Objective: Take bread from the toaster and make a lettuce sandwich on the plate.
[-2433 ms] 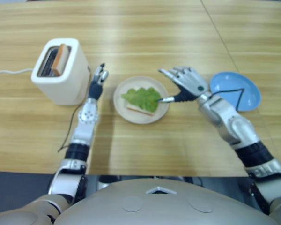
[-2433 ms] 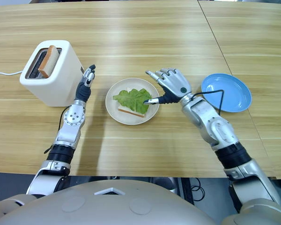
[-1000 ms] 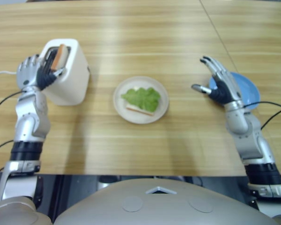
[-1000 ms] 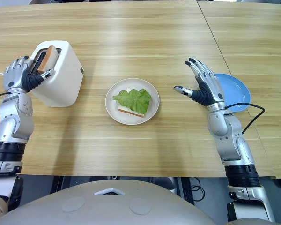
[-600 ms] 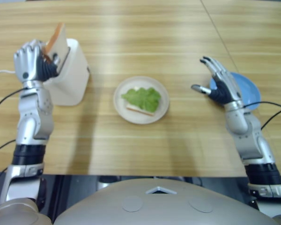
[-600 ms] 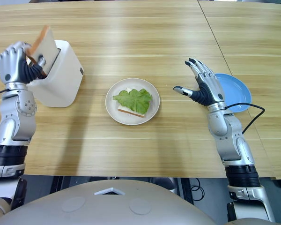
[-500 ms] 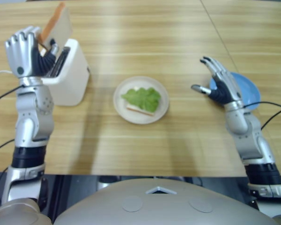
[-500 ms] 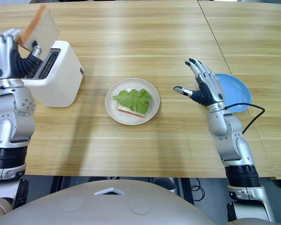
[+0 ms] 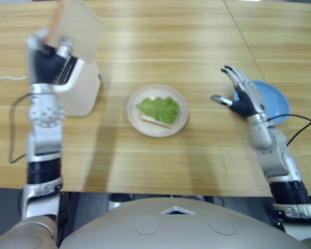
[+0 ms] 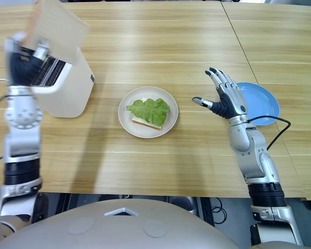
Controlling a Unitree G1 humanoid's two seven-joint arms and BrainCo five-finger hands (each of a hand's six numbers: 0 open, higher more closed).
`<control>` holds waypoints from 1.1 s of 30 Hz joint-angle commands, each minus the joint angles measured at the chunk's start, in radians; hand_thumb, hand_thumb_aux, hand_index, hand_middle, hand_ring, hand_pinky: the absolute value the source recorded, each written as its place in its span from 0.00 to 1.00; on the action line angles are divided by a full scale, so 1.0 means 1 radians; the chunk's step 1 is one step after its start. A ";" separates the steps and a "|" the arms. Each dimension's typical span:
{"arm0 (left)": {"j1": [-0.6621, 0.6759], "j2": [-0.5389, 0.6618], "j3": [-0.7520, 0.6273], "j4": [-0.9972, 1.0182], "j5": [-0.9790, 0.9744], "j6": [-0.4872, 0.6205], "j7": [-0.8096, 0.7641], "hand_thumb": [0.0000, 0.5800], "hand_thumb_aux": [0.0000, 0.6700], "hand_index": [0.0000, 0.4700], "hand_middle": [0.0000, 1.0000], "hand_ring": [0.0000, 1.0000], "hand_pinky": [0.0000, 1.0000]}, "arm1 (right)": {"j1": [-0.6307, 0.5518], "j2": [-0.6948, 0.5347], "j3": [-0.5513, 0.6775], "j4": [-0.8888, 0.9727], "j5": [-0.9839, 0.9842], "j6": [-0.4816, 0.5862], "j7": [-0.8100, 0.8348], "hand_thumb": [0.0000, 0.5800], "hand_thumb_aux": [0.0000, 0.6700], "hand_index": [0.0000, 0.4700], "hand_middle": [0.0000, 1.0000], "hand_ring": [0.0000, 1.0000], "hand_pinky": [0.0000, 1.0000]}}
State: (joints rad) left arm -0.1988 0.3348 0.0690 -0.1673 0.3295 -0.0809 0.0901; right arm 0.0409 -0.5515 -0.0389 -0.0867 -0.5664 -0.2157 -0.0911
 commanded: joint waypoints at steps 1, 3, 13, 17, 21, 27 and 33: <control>-0.008 -0.080 -0.124 0.112 -0.078 -0.033 -0.105 1.00 1.00 0.98 1.00 1.00 1.00 | 0.002 0.008 0.008 0.023 -0.001 -0.001 0.003 0.00 0.00 0.00 0.00 0.00 0.00; -0.019 -0.115 -0.165 0.181 -0.112 -0.016 -0.161 1.00 1.00 0.98 1.00 1.00 1.00 | 0.002 0.009 0.009 0.027 -0.001 -0.002 0.003 0.00 0.00 0.00 0.00 0.00 0.00; -0.102 -0.176 -0.236 0.516 -0.208 0.003 -0.356 1.00 1.00 0.98 1.00 1.00 1.00 | -0.006 0.013 0.026 0.053 -0.006 -0.008 0.005 0.00 0.00 0.00 0.00 0.00 0.00; -0.110 -0.180 -0.246 0.564 -0.208 0.020 -0.392 1.00 1.00 0.98 1.00 1.00 1.00 | -0.008 0.010 0.030 0.057 -0.008 -0.008 0.004 0.00 0.00 0.00 0.00 0.00 0.00; -0.102 -0.180 -0.265 0.591 -0.198 0.021 -0.415 1.00 1.00 0.98 1.00 1.00 1.00 | -0.007 0.007 0.030 0.057 -0.008 -0.007 0.004 0.00 0.00 0.00 0.00 0.00 0.00; -0.125 -0.166 -0.287 0.664 -0.167 0.037 -0.422 1.00 1.00 0.98 1.00 1.00 1.00 | -0.010 0.005 0.037 0.058 -0.014 -0.005 0.006 0.00 0.00 0.00 0.00 0.00 0.00; -0.133 -0.141 -0.292 0.719 -0.141 0.081 -0.427 1.00 1.00 0.98 1.00 1.00 1.00 | -0.036 0.009 0.090 0.067 -0.059 -0.016 0.015 0.00 0.00 0.00 0.00 0.00 0.00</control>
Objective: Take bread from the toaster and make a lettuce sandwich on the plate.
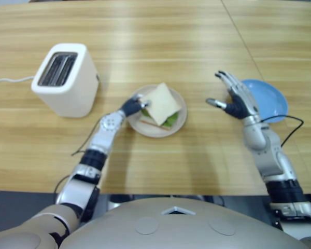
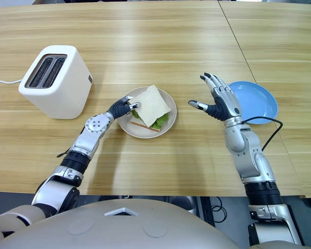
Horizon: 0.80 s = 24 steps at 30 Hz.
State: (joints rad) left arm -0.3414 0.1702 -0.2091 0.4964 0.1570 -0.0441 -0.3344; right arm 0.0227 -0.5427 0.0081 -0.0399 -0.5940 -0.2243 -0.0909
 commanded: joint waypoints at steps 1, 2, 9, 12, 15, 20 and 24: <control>0.008 0.029 -0.012 0.065 0.037 0.052 0.008 1.00 1.00 0.98 1.00 1.00 1.00 | -0.024 0.001 0.063 0.025 -0.048 -0.012 0.018 0.00 0.00 0.00 0.00 0.00 0.00; 0.004 0.034 -0.009 0.075 0.041 0.058 0.021 1.00 1.00 0.98 1.00 1.00 1.00 | -0.032 0.004 0.083 0.028 -0.065 -0.016 0.020 0.00 0.00 0.00 0.00 0.00 0.00; -0.005 0.061 -0.014 0.112 0.073 0.088 0.067 1.00 1.00 0.98 1.00 1.00 1.00 | -0.132 0.011 0.274 0.110 -0.238 -0.053 0.024 0.00 0.00 0.00 0.00 0.00 0.00; 0.006 0.071 -0.027 0.099 0.082 0.095 0.069 1.00 1.00 0.98 1.00 1.00 1.00 | -0.200 0.022 0.354 0.187 -0.308 -0.068 0.013 0.00 0.00 0.00 0.00 0.00 0.00; 0.018 0.078 -0.034 0.072 0.088 0.105 0.070 1.00 1.00 0.98 1.00 1.00 1.00 | -0.265 0.034 0.425 0.262 -0.371 -0.078 -0.004 0.00 0.00 0.00 0.00 0.00 0.00; 0.029 0.084 -0.043 0.032 0.106 0.119 0.069 1.00 1.00 0.98 1.00 1.00 1.00 | -0.325 0.059 0.521 0.329 -0.439 -0.092 -0.017 0.00 0.00 0.00 0.00 0.00 0.00; 0.033 0.092 -0.048 0.017 0.117 0.127 0.073 1.00 1.00 0.98 1.00 1.00 1.00 | -0.337 0.087 0.588 0.344 -0.474 -0.102 -0.015 0.00 0.00 0.00 0.00 0.00 0.00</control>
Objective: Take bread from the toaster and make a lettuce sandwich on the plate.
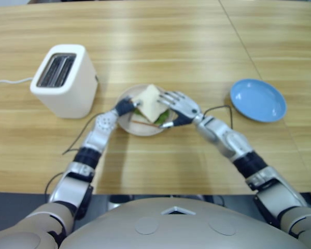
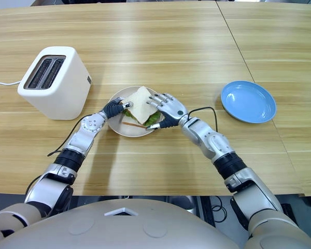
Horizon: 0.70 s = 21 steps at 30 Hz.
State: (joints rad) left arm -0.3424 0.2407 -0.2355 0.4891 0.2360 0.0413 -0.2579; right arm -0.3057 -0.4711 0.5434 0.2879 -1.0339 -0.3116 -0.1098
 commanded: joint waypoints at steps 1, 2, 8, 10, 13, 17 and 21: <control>0.034 0.023 -0.023 0.023 0.040 0.042 -0.002 1.00 1.00 0.98 1.00 1.00 1.00 | -0.009 0.023 0.068 0.019 -0.040 -0.017 0.005 0.00 0.00 0.00 0.00 0.00 0.00; 0.036 0.023 -0.024 0.019 0.041 0.043 -0.001 1.00 1.00 0.98 1.00 1.00 1.00 | -0.009 0.029 0.084 0.024 -0.047 -0.020 0.008 0.00 0.00 0.00 0.00 0.00 0.00; 0.037 0.017 -0.024 0.013 0.050 0.042 0.006 1.00 1.00 0.98 1.00 1.00 1.00 | 0.009 0.044 0.178 0.064 -0.088 -0.039 0.040 0.00 0.00 0.00 0.00 0.00 0.00; 0.037 0.016 -0.023 0.002 0.054 0.036 0.011 1.00 1.00 0.98 1.00 1.00 1.00 | 0.017 0.051 0.202 0.093 -0.100 -0.040 0.051 0.00 0.00 0.00 0.00 0.00 0.00; 0.041 0.024 -0.021 -0.057 0.076 0.010 0.044 1.00 1.00 0.98 1.00 1.00 1.00 | 0.022 0.059 0.225 0.154 -0.113 -0.035 0.060 0.00 0.00 0.00 0.00 0.00 0.00; 0.040 0.048 0.032 -0.206 0.141 -0.025 0.185 0.24 0.13 0.12 1.00 1.00 1.00 | 0.022 0.067 0.249 0.227 -0.131 -0.016 0.061 0.00 0.00 0.00 0.00 0.00 0.00; 0.046 0.094 0.127 -0.407 0.248 -0.031 0.384 0.00 0.00 0.00 0.00 0.00 0.00 | 0.022 0.067 0.262 0.272 -0.141 0.004 0.065 0.00 0.00 0.00 0.00 0.00 0.00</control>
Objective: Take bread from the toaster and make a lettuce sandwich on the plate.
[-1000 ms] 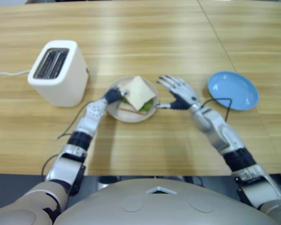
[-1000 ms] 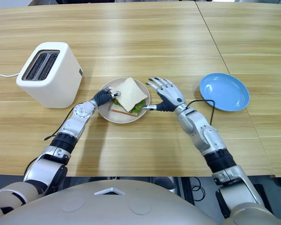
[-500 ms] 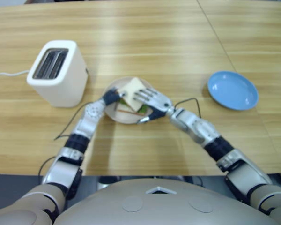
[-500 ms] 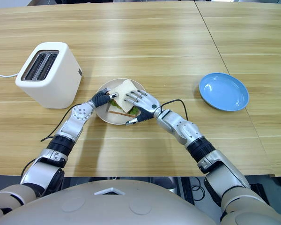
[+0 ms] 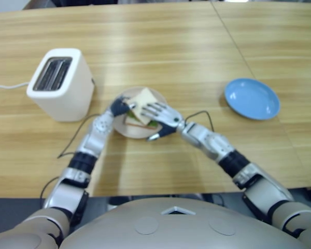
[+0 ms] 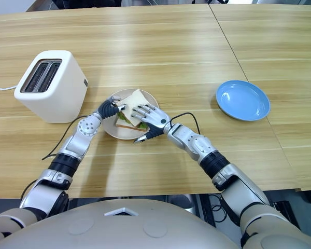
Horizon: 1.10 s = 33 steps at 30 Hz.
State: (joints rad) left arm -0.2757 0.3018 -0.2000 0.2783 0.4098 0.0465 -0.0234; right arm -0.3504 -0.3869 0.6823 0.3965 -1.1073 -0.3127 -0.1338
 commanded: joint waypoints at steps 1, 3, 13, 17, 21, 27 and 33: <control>-0.014 0.046 0.114 -0.241 0.103 -0.032 0.184 0.00 0.00 0.00 0.00 0.00 0.00 | 0.067 -0.019 0.124 0.167 -0.068 0.009 0.090 0.00 0.00 0.00 0.00 0.00 0.00; 0.008 0.069 0.160 -0.326 0.140 -0.025 0.226 0.00 0.00 0.00 0.00 0.00 0.00 | 0.065 -0.026 0.125 0.172 -0.063 0.014 0.092 0.00 0.00 0.00 0.00 0.00 0.00; 0.115 0.109 0.186 -0.393 0.053 -0.042 0.070 1.00 1.00 0.98 1.00 1.00 1.00 | 0.079 -0.084 0.033 0.027 0.015 -0.011 -0.018 0.00 0.00 0.00 0.00 0.00 0.00; 0.171 0.150 0.148 -0.410 0.025 -0.080 -0.044 1.00 1.00 0.98 1.00 1.00 1.00 | 0.121 -0.117 -0.096 -0.186 0.106 -0.079 -0.190 1.00 1.00 0.98 1.00 1.00 1.00; 0.257 0.221 0.148 -0.448 -0.023 -0.065 -0.189 1.00 1.00 0.98 1.00 1.00 1.00 | 0.214 -0.158 -0.293 -0.528 0.272 -0.147 -0.237 1.00 1.00 0.98 1.00 1.00 1.00; 0.400 0.344 0.294 -0.613 -0.181 0.200 -0.437 1.00 1.00 0.98 1.00 1.00 1.00 | 0.374 -0.248 -0.483 -0.759 0.429 -0.068 0.004 1.00 1.00 0.98 1.00 1.00 1.00; 0.526 0.477 0.229 -0.673 -0.141 0.258 -0.592 1.00 1.00 0.98 1.00 1.00 1.00 | 0.557 -0.363 -0.400 -0.645 0.505 -0.010 0.346 1.00 1.00 0.98 1.00 1.00 1.00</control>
State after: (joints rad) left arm 0.2283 0.7428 0.0688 -0.3950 0.2368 0.2898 -0.5719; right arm 0.1710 -0.7337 0.2393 -0.2887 -0.6291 -0.3457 0.0989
